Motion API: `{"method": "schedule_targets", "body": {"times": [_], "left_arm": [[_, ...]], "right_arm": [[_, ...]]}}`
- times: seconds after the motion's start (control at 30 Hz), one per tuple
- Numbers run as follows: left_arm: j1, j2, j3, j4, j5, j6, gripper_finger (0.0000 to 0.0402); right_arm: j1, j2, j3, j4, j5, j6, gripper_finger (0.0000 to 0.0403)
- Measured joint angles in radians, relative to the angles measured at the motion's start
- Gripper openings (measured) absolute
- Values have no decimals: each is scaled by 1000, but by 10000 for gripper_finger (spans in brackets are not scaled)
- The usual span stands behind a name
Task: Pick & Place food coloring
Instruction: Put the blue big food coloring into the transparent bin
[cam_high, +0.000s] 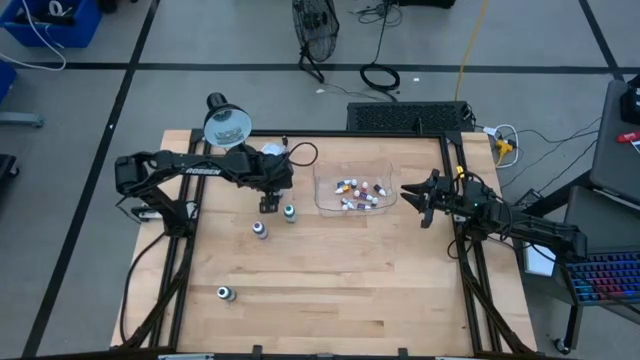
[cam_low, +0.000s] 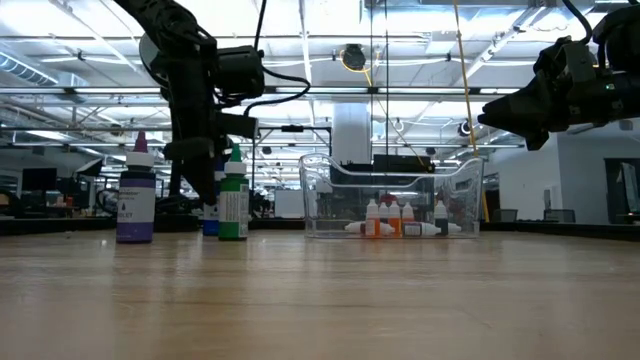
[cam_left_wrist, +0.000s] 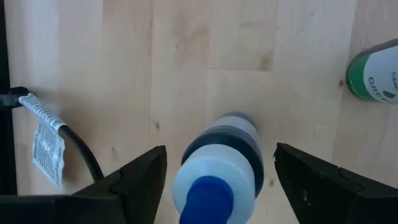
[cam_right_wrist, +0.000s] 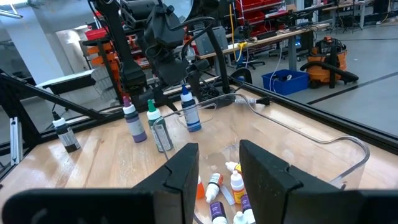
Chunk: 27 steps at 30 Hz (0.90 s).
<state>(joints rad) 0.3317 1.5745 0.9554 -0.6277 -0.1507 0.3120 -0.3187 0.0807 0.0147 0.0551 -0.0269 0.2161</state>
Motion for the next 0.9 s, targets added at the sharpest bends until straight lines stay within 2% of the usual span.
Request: {"method": "schedule_targets", "body": {"times": [0.1, 0.33, 0.4, 0.53, 0.63, 0.8, 0.9], "left_arm": [[0, 0, 0, 0, 0, 0, 269], [0, -1, 0, 3, 30, -7, 156], [0, -1, 0, 5, 40, -7, 138], [-4, -1, 2, 0, 31, -20, 137], [-19, -3, 41, -61, -16, -36, 137], [-73, -12, 210, -184, -97, -54, 137], [-109, -11, 351, -256, -200, -63, 136]], "right_arm": [[0, 0, 0, 0, 0, 0, 105], [0, 0, 0, 0, 0, 0, 105], [0, 0, 0, 0, 0, 0, 105], [0, 0, 0, 0, 0, 0, 105], [0, 0, 0, 0, 0, 0, 105], [0, 0, 0, 0, 0, 0, 105], [0, 0, 0, 0, 0, 0, 105]]}}
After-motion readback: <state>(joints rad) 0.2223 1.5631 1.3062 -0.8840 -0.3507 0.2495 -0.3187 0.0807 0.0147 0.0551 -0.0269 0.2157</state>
